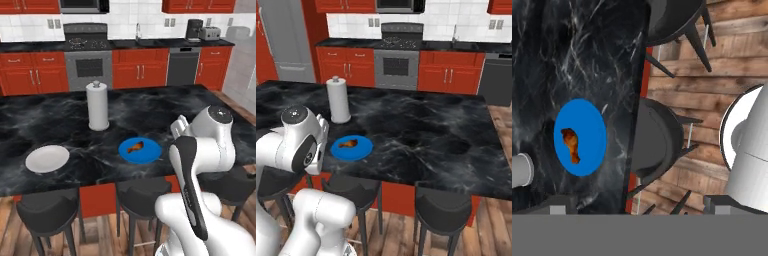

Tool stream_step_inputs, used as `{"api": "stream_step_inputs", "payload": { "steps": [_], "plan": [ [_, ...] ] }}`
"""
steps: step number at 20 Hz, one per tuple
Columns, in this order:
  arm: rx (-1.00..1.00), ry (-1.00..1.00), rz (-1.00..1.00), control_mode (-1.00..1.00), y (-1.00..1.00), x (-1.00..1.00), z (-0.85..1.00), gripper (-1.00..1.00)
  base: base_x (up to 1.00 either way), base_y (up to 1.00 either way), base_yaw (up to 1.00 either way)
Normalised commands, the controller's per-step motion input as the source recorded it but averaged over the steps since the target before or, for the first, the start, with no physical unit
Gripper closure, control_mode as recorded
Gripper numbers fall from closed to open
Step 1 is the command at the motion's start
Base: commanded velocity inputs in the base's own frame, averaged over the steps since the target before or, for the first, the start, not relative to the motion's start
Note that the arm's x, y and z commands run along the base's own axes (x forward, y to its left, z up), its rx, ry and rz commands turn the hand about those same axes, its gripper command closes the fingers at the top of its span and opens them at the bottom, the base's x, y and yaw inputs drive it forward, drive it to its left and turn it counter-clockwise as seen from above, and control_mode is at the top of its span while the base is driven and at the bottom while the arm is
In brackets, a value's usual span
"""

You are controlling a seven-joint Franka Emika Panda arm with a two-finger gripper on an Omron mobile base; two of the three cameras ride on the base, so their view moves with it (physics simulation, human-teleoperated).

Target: Take the chicken drumsticks from the pan and place one on each plate on the dining counter.

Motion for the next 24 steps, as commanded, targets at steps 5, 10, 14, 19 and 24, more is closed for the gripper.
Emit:
{"api": "stream_step_inputs", "payload": {
  "steps": [5, 10, 14, 19, 24],
  "plan": [
    [0.00, 0.00, 0.00, 1.00, 0.00, 0.00, 0.00, -1.00, -0.35, 0.24, 0.17],
    [0.00, 0.00, 0.00, 1.00, 0.00, 0.00, 0.00, -1.00, 0.00, 1.00, 0.00],
    [0.00, 0.00, 0.00, 1.00, 0.00, 0.00, 0.00, -1.00, 0.00, 1.00, 0.00],
    [0.00, 0.00, 0.00, 1.00, 0.00, 0.00, 0.00, -1.00, 0.00, 1.00, -0.01],
    [0.00, 0.00, 0.00, 1.00, 0.00, 0.00, 0.00, -1.00, 0.04, 1.00, 0.00]
  ]
}}
